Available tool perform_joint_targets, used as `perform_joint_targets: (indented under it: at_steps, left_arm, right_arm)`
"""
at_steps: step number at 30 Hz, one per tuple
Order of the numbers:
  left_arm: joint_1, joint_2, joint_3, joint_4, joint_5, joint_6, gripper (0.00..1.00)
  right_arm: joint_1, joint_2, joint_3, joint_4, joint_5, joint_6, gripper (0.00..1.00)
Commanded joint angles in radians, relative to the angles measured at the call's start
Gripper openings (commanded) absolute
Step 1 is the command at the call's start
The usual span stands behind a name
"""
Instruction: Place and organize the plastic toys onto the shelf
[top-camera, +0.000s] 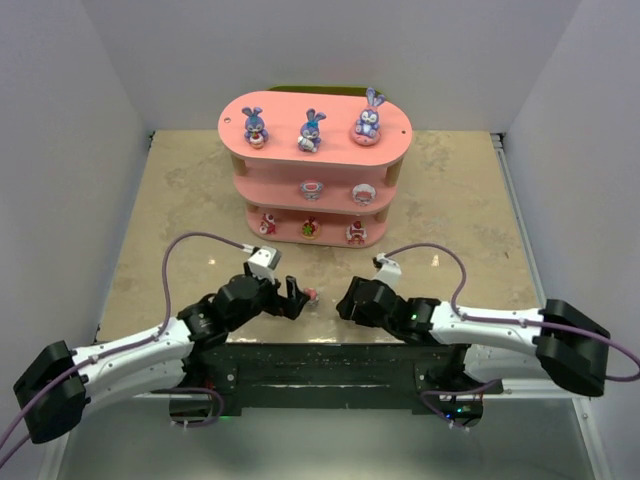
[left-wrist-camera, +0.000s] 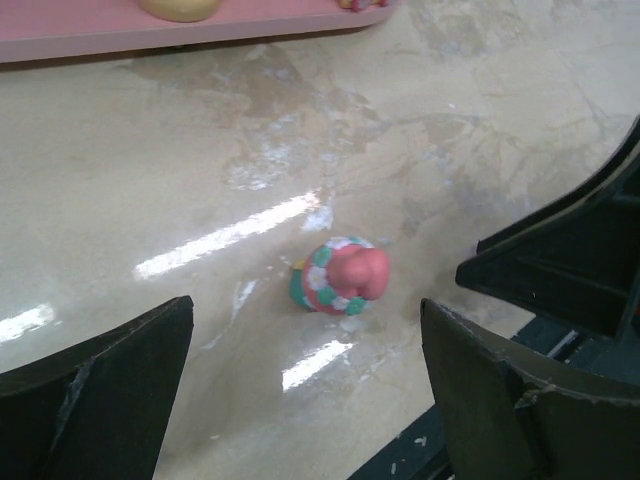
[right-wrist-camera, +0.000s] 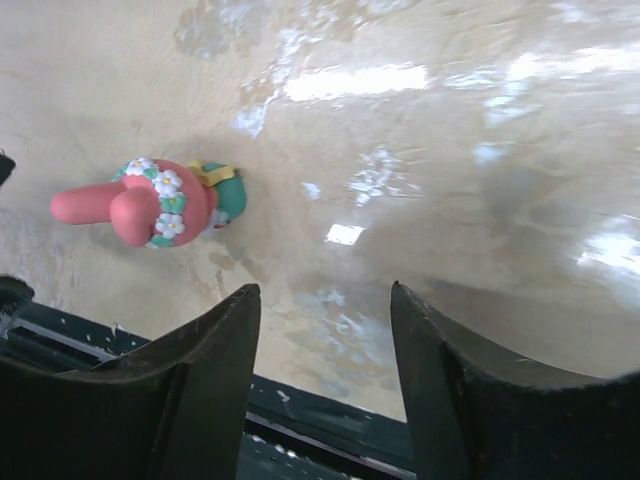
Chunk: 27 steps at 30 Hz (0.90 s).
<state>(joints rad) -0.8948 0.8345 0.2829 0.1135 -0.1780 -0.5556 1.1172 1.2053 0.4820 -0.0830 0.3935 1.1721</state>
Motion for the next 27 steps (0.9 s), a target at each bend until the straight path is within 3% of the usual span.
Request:
perform_joint_targets:
  at_steps: [1,5,8,15,27]
  left_arm:
    - [-0.099,0.069,0.024,0.176,-0.073,0.062,0.99]
    - [-0.151,0.225,0.093,0.137,-0.187,0.017,0.99]
    - [-0.159,0.279,0.104,0.149,-0.222,-0.030,0.98]
    - [-0.162,0.340,0.076,0.261,-0.209,-0.055,0.88]
    - [-0.162,0.434,0.121,0.241,-0.195,-0.035,0.76]
  right_arm:
    - [0.000,-0.121,-0.026,-0.158,0.134,0.043,0.63]
    - [0.000,-0.202,-0.029,-0.216,0.176,0.026,0.74]
    - [0.000,-0.250,-0.033,-0.248,0.200,0.015,0.77]
    - [-0.007,-0.263,-0.040,-0.258,0.211,0.000,0.77]
    - [-0.026,-0.214,-0.033,-0.227,0.209,-0.032,0.78]
